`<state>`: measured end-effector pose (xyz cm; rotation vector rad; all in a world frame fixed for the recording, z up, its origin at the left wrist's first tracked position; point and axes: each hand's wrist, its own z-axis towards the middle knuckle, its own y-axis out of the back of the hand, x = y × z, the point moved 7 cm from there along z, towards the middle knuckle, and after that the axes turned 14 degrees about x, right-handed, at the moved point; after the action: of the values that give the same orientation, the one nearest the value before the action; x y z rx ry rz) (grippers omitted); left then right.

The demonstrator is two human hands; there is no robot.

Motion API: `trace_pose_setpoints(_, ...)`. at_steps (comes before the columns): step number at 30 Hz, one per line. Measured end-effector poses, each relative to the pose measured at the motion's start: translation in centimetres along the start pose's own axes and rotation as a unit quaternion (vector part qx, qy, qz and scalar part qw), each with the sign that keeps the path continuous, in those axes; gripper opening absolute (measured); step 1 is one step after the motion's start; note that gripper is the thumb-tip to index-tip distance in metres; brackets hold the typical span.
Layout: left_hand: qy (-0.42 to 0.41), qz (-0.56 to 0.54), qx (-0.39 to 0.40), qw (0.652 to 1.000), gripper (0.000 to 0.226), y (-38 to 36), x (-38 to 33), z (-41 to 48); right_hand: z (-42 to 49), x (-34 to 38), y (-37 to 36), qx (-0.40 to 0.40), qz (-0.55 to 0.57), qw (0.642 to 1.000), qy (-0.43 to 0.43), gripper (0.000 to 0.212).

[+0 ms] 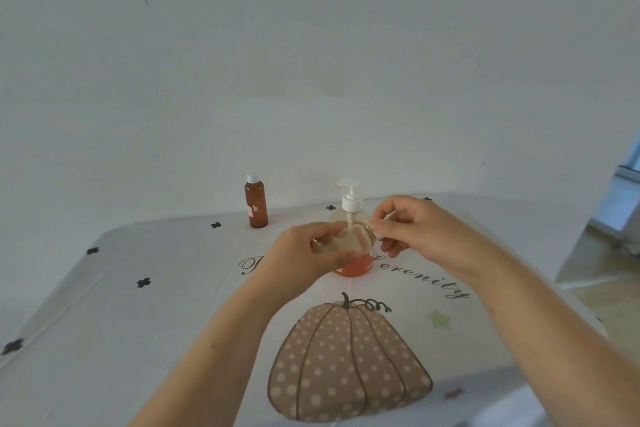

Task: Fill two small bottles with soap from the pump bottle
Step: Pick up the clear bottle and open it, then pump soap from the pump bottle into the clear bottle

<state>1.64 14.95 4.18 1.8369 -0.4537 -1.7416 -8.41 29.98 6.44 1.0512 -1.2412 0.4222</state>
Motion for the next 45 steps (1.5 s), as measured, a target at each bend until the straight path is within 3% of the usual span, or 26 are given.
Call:
trace_pose_setpoints(5, 0.019, -0.029, 0.008, 0.999, 0.038, -0.2, 1.2, 0.2, -0.2, -1.3, 1.4, -0.057, 0.020, 0.998, 0.007, 0.013)
trace_pose_setpoints(7, 0.025, -0.042, -0.002, 0.999, 0.041, -0.1, 1.7, 0.2, 0.1, -2.6, 2.4, -0.102, -0.044, 0.994, -0.023, 0.014)
trace_pose_setpoints(9, 0.026, -0.055, -0.010, 0.998, 0.041, 0.1, 1.9, 0.2, 0.6, -4.5, 3.2, -0.130, -0.176, 0.972, -0.085, 0.016)
trace_pose_setpoints(11, 0.025, -0.077, -0.016, 0.997, 0.035, 0.2, 2.0, 0.1, 0.9, -6.9, 3.4, -0.122, -0.271, 0.943, -0.148, 0.021)
trace_pose_setpoints(14, 0.025, -0.088, -0.031, 0.995, 0.020, 0.5, 2.3, 0.0, 0.9, -9.9, 3.2, -0.096, -0.324, 0.922, -0.190, 0.029)
trace_pose_setpoints(19, 0.030, -0.108, -0.053, 0.992, 0.022, 1.1, 3.1, 0.1, 0.8, -11.0, 2.6, -0.094, -0.337, 0.918, -0.189, 0.024)
trace_pose_setpoints(22, 0.031, -0.105, -0.076, 0.991, 0.025, 1.6, 3.3, 0.0, 1.0, -10.3, 2.7, -0.079, -0.348, 0.912, -0.204, 0.033)
trace_pose_setpoints(24, 0.033, -0.115, -0.087, 0.989, 0.023, 1.9, 3.4, 0.0, 1.1, -8.4, 3.0, -0.102, -0.333, 0.919, -0.184, 0.040)
trace_pose_setpoints(28, 0.033, -0.134, -0.113, 0.984, 0.022, 2.4, 3.3, -0.1, 1.8, -2.3, 3.1, -0.187, -0.245, 0.950, -0.052, 0.032)
trace_pose_setpoints(32, 0.036, -0.142, -0.145, 0.978, 0.032, 3.1, 3.1, 0.1, 3.2, 2.1, 2.2, -0.177, -0.207, 0.962, 0.015, 0.033)
trace_pose_setpoints(37, 0.040, -0.118, -0.165, 0.978, 0.036, 3.7, 2.8, 0.4, 4.9, 3.9, 1.2, -0.124, -0.224, 0.966, 0.025, 0.031)
trace_pose_setpoints(45, 0.034, -0.088, -0.177, 0.980, 0.040, 4.0, 1.9, 1.2, 5.5, 3.9, 1.4, -0.138, -0.225, 0.964, 0.025, 0.025)
